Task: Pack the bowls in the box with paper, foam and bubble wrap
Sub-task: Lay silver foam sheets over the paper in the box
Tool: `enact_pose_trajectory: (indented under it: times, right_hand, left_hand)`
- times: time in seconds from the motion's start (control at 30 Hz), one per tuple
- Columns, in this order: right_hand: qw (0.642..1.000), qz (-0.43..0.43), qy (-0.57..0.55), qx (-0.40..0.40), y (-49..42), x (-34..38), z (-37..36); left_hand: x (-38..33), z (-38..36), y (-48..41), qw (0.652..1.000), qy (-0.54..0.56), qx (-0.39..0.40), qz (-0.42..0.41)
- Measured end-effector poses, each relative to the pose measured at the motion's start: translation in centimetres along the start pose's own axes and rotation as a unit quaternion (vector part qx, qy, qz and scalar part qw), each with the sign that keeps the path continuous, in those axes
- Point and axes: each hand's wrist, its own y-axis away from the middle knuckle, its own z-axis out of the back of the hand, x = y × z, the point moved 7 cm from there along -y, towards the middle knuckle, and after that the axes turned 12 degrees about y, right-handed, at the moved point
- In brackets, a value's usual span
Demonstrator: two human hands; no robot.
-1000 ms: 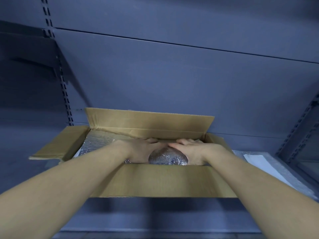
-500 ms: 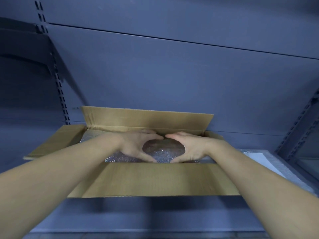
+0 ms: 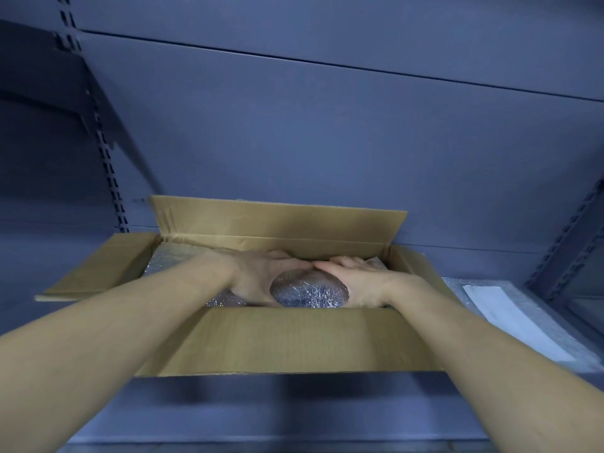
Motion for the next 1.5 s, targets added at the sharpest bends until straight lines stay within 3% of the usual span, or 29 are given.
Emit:
enact_pose_trajectory:
  times: [0.5,0.7,0.87,1.0,1.27,1.5]
  right_hand:
    - [1.000,-0.001,0.008,0.024,1.1,0.1,0.4]
    - [0.995,-0.003,-0.094,-0.032,2.6,-0.7,2.0]
    - [0.992,0.001,-0.108,-0.063,3.1,-1.0,2.3]
    - [0.976,-0.016,-0.170,-0.132,4.1,-1.4,3.4]
    - [0.965,-0.072,-0.191,-0.164,8.5,-4.0,2.5]
    - [0.953,-0.145,-0.202,-0.172,14.5,-8.5,0.5]
  left_hand:
    - [-0.3,-0.1,0.6,0.999,-0.033,-0.016,-0.007]
    - [-0.5,1.1,1.8,0.996,0.013,-0.078,-0.032]
    - [0.2,1.0,2.5,0.995,0.029,-0.095,-0.024]
    - [0.0,1.8,3.0,0.987,0.084,-0.139,-0.016]
    - [-6.4,2.4,2.1,0.960,0.137,-0.227,-0.093]
    - [-13.2,1.0,-1.1,0.954,0.136,-0.231,-0.133]
